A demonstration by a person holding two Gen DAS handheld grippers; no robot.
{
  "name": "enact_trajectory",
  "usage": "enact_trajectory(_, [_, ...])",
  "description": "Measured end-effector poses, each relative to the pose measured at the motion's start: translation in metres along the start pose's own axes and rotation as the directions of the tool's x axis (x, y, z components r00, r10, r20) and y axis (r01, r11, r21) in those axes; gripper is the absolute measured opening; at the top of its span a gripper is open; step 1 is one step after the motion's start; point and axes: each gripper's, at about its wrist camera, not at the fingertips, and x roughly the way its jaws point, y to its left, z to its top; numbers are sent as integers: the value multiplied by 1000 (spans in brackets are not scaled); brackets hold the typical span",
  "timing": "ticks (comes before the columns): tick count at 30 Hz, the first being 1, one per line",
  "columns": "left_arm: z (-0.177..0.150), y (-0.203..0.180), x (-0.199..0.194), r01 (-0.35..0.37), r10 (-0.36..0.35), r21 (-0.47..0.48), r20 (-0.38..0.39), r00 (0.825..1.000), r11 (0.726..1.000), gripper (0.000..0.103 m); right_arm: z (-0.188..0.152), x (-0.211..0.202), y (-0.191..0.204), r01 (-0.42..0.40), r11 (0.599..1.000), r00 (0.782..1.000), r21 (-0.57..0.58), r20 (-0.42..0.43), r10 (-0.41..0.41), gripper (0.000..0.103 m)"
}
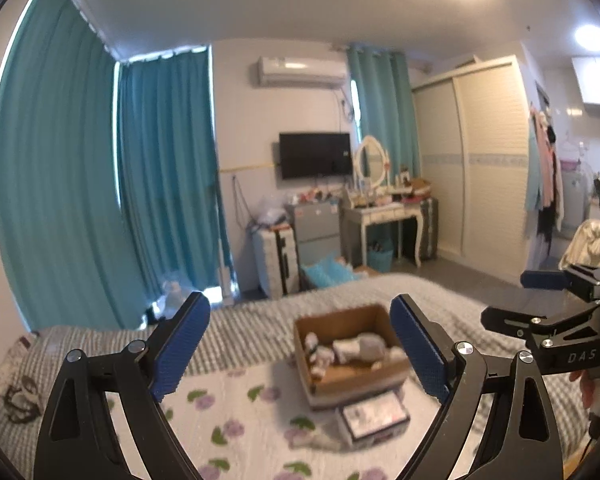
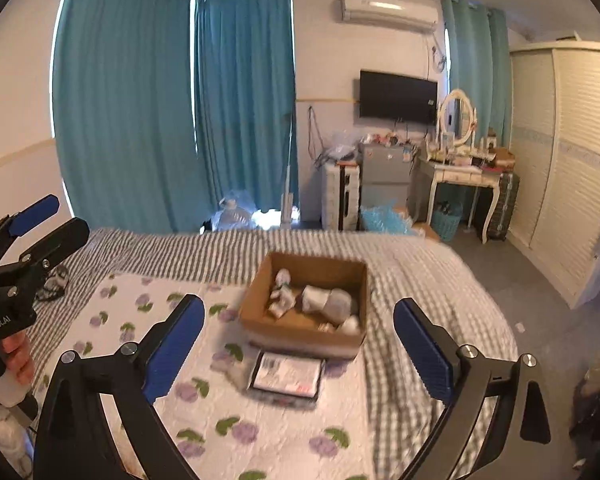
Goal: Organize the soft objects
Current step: 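Grasp the black-and-white tissue paper pack with right tool while left tool grasps white plastic fitting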
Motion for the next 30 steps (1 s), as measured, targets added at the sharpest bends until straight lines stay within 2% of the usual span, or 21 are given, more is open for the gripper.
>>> enact_trajectory(3, [-30,3,12,-3,1,-20,-73,997,1000,93,-30,23,10,-21,1000,998,6,-66,21,96])
enact_trajectory(5, [-48,4,19,-46,44,-20,-112,993,999,93,-50,41,15,-25,1000,994,0,-107,25,96])
enact_trajectory(8, [-81,4,45,-84,80,-15,-187,979,996,93,-82,83,28,-11,999,979,-40,-205,3,96])
enact_trajectory(12, [-127,3,81,-92,92,11,-269,959,996,93,-119,140,40,-2,996,953,-85,-301,-24,96])
enact_trajectory(18, [-177,18,127,-96,74,-37,-387,919,995,93,-143,205,49,-1,994,921,-108,-388,-41,96])
enact_trajectory(23, [-207,41,149,-137,78,-110,-424,902,984,93,-155,257,58,9,986,887,-165,-454,-84,96])
enact_trajectory(27, [-222,53,163,-119,19,-177,-485,874,977,93,-171,291,59,34,981,846,-190,-517,-130,96])
enact_trajectory(30, [-224,53,165,-112,5,-190,-486,874,975,93,-182,301,61,52,967,838,-250,-516,-178,97])
